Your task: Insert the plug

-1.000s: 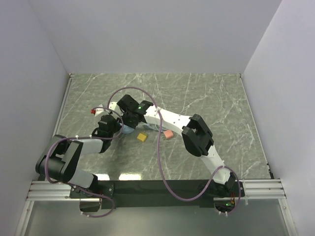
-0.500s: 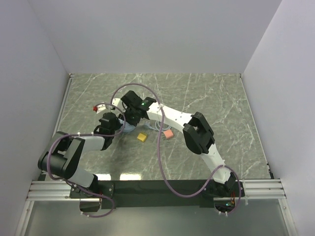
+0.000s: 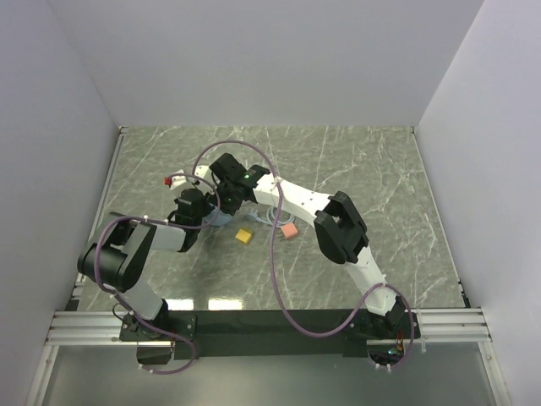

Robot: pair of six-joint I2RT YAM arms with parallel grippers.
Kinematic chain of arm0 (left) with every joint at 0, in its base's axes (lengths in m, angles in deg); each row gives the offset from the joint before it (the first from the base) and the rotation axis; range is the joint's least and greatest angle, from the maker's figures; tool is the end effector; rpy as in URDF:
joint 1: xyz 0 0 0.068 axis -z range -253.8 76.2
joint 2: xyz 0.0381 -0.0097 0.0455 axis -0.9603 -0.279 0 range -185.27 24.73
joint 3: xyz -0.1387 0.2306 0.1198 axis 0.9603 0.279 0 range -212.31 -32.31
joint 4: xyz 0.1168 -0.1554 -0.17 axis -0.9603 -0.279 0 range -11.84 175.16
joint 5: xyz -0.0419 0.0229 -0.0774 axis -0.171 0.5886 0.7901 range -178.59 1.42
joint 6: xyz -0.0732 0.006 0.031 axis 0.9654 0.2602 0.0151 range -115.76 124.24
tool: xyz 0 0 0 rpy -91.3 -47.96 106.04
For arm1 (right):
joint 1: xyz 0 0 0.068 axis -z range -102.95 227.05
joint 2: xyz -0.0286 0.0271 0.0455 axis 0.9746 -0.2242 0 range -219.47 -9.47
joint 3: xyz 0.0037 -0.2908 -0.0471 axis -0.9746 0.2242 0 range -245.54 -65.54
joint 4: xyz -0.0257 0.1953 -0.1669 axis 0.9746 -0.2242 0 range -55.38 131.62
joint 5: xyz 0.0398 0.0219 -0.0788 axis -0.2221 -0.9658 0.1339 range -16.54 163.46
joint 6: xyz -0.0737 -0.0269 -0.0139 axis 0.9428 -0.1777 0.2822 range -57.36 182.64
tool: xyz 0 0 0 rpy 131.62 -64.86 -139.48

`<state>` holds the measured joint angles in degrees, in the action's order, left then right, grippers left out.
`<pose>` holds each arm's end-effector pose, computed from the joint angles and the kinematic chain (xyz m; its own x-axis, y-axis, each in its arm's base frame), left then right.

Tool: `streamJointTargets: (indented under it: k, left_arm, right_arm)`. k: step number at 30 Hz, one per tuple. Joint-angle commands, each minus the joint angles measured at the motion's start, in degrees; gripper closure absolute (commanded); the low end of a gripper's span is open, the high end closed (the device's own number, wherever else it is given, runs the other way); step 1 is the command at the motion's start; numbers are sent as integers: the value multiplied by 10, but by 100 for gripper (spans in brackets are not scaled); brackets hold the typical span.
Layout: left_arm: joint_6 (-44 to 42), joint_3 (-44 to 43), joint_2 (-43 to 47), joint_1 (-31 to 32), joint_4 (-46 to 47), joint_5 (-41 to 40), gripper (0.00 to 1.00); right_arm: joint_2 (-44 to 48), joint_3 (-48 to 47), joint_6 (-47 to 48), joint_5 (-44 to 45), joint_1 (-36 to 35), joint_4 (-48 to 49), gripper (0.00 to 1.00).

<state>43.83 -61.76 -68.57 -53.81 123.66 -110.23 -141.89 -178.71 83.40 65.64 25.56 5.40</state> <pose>0.3107 -0.0861 0.1500 -0.3129 -0.5165 -0.7970 -0.2531 0.8542 -0.4542 0.3298 0.4297 0.1850 -0.1880 -0.8001 -0.5696 -0.9516 0.2920 -0.0962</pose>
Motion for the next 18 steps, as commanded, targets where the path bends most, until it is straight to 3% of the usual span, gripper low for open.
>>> streamJointTargets:
  k: [1, 7, 18]
  left_arm:
    - [-4, 1, -22, 31, -55, 95, 88]
    - [-4, 7, -14, 33, -63, 89, 92]
    - [-7, 1, -19, 37, -75, 88, 97]
  right_arm:
    - [-137, 76, -8, -13, -7, -121, 100]
    - [-125, 103, -25, 14, -12, -111, 100]
    - [-183, 64, -38, 43, -27, -137, 100]
